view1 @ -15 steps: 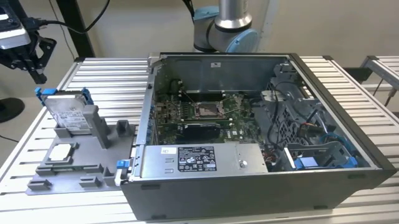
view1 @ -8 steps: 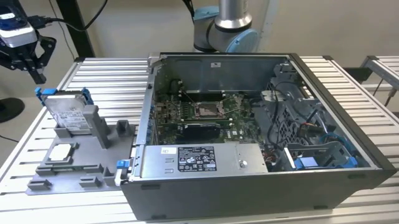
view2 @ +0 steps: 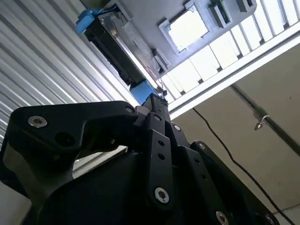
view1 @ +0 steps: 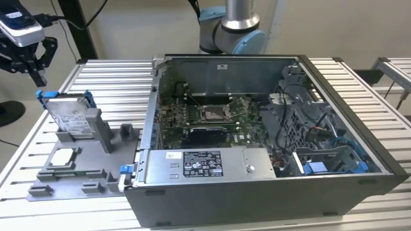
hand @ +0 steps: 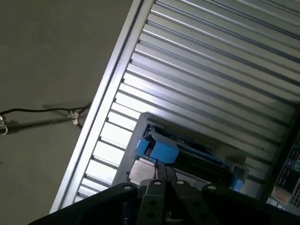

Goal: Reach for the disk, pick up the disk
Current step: 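Pick up the disk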

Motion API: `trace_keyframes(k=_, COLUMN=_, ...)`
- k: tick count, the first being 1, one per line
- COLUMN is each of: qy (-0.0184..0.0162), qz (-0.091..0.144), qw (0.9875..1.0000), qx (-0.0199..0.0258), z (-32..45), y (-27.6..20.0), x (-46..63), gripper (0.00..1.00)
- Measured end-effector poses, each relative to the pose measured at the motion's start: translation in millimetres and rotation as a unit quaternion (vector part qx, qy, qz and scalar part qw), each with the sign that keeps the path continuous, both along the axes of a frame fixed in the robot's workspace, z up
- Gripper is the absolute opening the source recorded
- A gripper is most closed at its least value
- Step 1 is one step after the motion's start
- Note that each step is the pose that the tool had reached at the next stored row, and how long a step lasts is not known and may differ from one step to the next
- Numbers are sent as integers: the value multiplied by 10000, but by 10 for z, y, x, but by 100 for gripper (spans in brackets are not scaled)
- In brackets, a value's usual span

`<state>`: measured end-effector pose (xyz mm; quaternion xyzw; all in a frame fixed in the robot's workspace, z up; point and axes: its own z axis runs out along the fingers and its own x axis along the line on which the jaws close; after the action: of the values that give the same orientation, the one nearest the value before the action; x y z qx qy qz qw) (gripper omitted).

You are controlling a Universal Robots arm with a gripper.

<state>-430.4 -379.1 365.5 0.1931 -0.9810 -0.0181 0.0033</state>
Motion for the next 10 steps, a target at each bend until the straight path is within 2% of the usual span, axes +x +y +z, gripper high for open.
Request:
trace_keyframes(k=5, qy=0, qz=444, qw=9990, qx=0, z=0, y=0, x=0, gripper=0)
trace_keyframes(k=8, qy=0, qz=703, qw=9975, qx=0, z=0, y=0, x=0, gripper=0)
trace_keyframes(k=10, qy=0, qz=883, qw=9961, qx=0, z=0, y=0, x=0, gripper=0)
